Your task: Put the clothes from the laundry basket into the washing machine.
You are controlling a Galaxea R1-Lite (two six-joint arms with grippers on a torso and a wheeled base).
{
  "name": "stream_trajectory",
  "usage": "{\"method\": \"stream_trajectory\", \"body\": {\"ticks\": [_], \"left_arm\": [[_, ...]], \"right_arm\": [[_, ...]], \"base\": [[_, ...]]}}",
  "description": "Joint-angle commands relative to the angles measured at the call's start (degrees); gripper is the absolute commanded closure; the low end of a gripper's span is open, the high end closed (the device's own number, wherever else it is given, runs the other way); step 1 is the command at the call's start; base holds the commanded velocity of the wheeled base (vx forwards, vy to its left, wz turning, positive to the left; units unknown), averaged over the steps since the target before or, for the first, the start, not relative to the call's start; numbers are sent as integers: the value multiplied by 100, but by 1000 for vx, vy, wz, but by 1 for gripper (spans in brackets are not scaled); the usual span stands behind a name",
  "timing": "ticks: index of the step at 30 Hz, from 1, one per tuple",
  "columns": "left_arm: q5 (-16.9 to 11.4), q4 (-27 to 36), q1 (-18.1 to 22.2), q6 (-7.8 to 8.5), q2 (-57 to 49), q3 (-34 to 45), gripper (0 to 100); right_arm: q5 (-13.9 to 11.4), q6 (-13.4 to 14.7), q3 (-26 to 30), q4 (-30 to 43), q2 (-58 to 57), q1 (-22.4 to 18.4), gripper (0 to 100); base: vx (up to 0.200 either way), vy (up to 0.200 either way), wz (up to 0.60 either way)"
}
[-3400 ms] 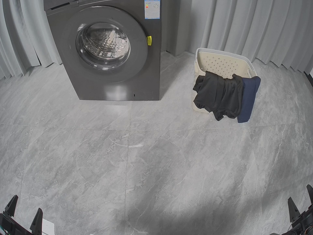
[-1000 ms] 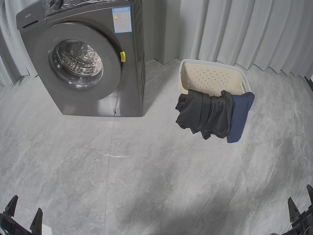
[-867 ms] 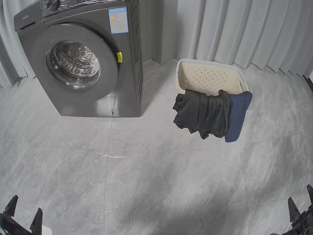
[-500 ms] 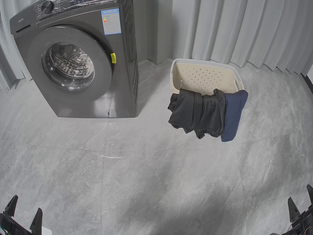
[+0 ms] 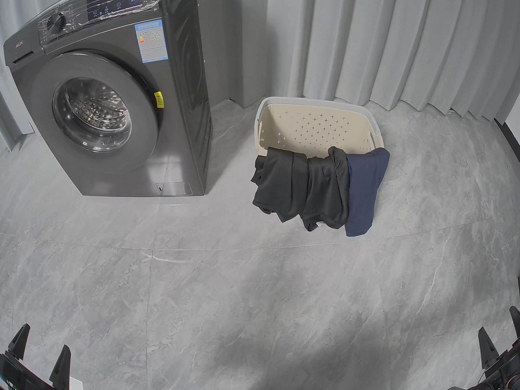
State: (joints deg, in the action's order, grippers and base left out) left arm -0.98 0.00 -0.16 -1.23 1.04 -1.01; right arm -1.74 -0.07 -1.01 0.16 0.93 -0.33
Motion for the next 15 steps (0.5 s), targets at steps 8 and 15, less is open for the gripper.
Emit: {"method": "stream_trajectory", "body": {"ticks": [8, 15], "left_arm": [[1, 0, -2, 0, -86, 92, 0], [1, 0, -2, -9, -86, 92, 0]], "right_arm": [[-1, -1, 92, 2, -93, -2, 0], [-1, -1, 92, 2, -93, -2, 0]], "base": [[125, 0, 0], [200, 0, 0]]}}
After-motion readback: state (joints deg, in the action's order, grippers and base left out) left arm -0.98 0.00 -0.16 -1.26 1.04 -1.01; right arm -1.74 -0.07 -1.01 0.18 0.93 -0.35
